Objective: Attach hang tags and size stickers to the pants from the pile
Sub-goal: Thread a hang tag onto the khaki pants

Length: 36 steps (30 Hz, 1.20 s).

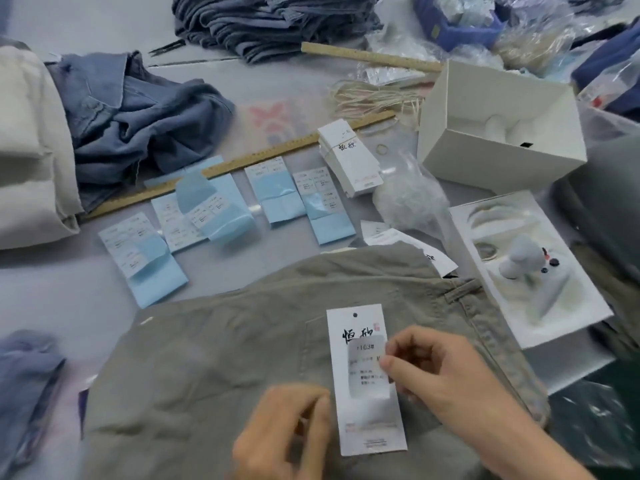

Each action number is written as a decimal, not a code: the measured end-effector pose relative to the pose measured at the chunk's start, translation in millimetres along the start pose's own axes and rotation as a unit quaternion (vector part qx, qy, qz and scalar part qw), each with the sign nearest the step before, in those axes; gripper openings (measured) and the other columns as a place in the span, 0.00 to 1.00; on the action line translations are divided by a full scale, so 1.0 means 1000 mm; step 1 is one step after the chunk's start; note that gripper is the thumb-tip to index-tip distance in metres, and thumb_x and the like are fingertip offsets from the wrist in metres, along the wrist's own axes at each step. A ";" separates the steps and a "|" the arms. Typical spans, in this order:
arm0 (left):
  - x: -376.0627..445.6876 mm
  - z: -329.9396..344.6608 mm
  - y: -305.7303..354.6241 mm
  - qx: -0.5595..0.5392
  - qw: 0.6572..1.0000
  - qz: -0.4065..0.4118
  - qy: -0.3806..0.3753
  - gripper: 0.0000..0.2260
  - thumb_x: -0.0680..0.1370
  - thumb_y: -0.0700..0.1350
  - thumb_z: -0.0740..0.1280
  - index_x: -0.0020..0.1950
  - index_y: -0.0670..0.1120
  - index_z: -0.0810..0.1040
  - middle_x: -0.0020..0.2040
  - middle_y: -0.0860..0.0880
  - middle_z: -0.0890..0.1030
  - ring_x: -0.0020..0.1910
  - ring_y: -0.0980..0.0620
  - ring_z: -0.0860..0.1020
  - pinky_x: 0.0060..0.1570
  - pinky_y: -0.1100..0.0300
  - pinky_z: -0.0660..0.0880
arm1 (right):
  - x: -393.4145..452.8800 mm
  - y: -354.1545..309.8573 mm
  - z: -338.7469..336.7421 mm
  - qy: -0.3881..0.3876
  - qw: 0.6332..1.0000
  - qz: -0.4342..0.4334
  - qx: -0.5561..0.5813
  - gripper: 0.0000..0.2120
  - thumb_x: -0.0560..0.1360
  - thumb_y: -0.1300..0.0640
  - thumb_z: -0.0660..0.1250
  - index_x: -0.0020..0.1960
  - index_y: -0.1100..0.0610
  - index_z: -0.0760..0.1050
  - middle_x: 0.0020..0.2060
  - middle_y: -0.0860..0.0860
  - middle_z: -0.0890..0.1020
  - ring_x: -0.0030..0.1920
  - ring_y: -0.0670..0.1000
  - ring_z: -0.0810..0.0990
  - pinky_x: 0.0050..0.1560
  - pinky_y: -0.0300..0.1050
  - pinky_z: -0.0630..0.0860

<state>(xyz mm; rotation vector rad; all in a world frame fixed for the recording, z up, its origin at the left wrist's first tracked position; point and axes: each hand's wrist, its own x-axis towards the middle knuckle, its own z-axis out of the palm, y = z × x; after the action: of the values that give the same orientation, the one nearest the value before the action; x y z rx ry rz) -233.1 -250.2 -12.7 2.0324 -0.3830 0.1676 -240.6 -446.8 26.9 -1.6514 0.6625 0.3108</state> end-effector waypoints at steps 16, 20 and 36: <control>0.026 0.025 -0.037 -0.102 0.941 -0.260 -0.193 0.09 0.73 0.58 0.76 0.41 0.55 0.81 0.31 0.56 0.82 0.23 0.58 0.74 0.28 0.57 0.72 | -0.004 0.017 0.017 0.069 0.970 -0.034 -0.231 0.10 0.71 0.59 0.76 0.34 0.51 0.79 0.28 0.41 0.82 0.26 0.42 0.76 0.32 0.37 0.72; 0.022 0.025 -0.033 -0.071 0.957 -0.216 -0.183 0.12 0.74 0.61 0.71 0.43 0.54 0.78 0.32 0.58 0.81 0.27 0.60 0.74 0.31 0.57 0.73 | -0.004 0.020 0.018 0.089 0.945 -0.067 -0.307 0.12 0.71 0.53 0.77 0.33 0.49 0.76 0.29 0.39 0.82 0.29 0.42 0.79 0.31 0.36 0.73; 0.019 0.016 -0.013 -0.353 0.872 -0.258 -0.219 0.07 0.74 0.53 0.74 0.50 0.55 0.81 0.50 0.44 0.87 0.49 0.44 0.86 0.47 0.49 0.83 | 0.005 0.010 0.018 0.066 0.984 -0.129 0.103 0.10 0.69 0.51 0.77 0.50 0.47 0.83 0.46 0.52 0.88 0.45 0.52 0.88 0.40 0.41 0.82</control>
<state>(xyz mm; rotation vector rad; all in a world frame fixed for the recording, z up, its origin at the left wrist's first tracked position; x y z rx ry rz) -211.8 -262.8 -25.6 1.3511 -0.1259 -0.6861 -239.8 -431.5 12.6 -1.5459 0.5515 -0.0525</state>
